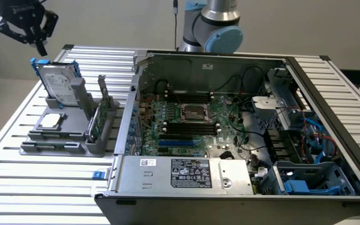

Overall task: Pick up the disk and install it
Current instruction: 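Pick up the disk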

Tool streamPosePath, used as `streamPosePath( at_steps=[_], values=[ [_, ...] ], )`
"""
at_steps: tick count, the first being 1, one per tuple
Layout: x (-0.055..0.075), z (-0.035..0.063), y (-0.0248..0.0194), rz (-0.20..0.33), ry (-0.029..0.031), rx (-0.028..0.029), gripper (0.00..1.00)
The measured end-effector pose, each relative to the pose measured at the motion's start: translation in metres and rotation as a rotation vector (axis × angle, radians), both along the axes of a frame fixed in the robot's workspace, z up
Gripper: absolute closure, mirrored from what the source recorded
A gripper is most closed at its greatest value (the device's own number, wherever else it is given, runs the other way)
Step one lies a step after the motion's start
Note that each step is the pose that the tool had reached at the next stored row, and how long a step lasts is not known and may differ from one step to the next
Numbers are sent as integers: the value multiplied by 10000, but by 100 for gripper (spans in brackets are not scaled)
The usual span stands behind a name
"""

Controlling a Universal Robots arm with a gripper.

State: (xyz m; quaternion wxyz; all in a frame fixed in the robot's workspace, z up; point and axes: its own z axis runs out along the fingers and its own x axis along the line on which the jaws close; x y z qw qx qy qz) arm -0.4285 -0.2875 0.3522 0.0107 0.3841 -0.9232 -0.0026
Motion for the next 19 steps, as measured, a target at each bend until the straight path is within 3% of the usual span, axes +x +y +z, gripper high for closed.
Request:
streamPosePath(
  at_steps=[9,17,19],
  values=[
    [0,0,0,1578,5,6,89],
    [0,-1,0,2780,11,51,89],
    [0,-3,0,3037,12,84,89]
  ],
)
